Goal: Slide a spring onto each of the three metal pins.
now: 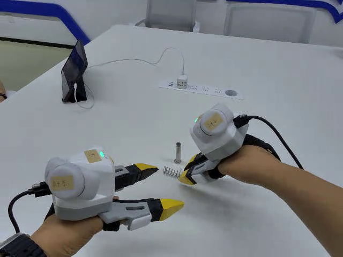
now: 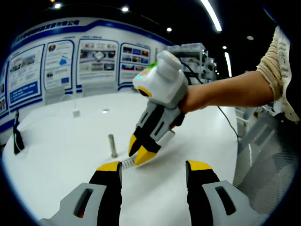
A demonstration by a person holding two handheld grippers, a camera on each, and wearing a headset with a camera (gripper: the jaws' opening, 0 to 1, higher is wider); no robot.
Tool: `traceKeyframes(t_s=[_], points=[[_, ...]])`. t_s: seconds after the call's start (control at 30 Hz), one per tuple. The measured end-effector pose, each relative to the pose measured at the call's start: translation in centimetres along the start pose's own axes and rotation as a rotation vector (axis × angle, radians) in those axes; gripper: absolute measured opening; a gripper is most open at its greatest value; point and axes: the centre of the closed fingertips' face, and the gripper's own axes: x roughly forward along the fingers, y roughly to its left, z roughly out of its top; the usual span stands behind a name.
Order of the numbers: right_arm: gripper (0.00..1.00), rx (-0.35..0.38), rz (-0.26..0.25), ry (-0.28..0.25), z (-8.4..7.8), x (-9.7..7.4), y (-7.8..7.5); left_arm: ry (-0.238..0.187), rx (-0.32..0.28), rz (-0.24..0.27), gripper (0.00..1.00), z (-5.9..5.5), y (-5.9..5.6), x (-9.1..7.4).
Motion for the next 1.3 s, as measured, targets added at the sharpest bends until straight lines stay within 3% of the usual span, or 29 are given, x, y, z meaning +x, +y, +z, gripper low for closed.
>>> traceKeyframes(t_s=[0.77,1.3], points=[[0.12,0.012,0.008,0.022,-0.4,0.8,-0.2,0.002,-0.008,-0.001,0.55,0.0,0.0,0.1],[0.12,-0.009,0.017,0.032,-0.9,-1.8,0.9,0.005,0.007,-0.01,0.55,0.0,-0.1,0.2]])
